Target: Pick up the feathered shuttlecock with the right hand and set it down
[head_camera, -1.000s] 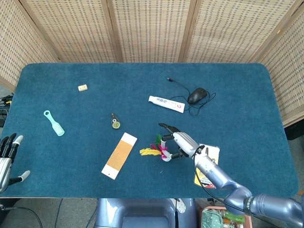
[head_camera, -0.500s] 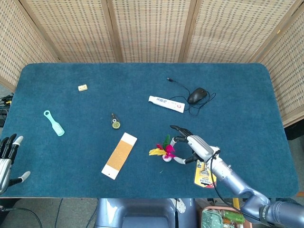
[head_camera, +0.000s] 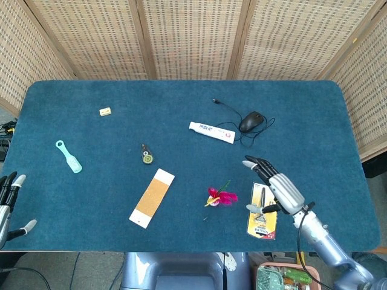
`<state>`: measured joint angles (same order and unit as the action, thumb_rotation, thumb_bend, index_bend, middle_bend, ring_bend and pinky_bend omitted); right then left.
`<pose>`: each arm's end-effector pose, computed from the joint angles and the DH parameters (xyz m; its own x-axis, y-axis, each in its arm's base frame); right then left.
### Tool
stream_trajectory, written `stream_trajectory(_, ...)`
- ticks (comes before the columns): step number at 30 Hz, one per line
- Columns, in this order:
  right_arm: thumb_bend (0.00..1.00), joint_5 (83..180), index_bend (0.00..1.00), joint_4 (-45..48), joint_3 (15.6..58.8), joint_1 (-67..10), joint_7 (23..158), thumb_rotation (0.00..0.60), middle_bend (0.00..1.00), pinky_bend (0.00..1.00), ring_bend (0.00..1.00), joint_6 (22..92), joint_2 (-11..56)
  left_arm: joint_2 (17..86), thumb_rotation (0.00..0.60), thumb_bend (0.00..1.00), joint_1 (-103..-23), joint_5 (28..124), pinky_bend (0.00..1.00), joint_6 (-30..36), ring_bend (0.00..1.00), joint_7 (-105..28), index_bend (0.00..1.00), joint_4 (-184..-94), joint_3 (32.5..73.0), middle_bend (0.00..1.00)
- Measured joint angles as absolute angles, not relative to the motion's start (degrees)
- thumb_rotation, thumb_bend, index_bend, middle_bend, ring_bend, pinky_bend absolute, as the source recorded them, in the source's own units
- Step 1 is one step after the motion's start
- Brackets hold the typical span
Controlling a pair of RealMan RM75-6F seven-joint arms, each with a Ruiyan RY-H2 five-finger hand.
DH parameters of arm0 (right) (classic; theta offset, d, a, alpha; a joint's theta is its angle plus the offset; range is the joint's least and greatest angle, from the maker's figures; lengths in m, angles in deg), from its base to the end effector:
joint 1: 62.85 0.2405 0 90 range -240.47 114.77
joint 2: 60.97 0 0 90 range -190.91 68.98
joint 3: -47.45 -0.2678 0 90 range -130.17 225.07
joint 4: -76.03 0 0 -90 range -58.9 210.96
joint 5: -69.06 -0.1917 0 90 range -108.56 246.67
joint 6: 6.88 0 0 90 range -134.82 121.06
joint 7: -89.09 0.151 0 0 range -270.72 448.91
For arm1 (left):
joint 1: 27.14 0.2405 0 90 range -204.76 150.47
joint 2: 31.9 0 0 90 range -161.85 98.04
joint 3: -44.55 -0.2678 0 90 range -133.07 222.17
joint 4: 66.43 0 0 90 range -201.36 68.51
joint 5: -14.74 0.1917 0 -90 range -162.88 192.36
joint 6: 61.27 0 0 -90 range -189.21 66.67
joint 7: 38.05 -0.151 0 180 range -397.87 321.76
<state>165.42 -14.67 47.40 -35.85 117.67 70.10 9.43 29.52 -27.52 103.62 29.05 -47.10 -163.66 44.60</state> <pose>-0.2097 -0.2712 0.1116 -0.0223 -0.2907 0.9566 -0.8846 -0.4401 -0.1544 -0.3063 0.1532 0.1920 0.5061 -0.0067 0.8625 0.8624 0.0145 -0.5059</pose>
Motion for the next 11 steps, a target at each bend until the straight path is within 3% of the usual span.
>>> stream_trajectory(11, 0.0, 166.13, 0.0, -16.22, 49.01, -46.72, 93.81, 0.6, 0.0, 0.0, 0.0, 82.19, 5.51, 30.63, 0.6, 0.09, -26.84, 104.51, 0.0, 31.03, 0.0, -47.8, 0.0, -162.25, 44.94, 0.0)
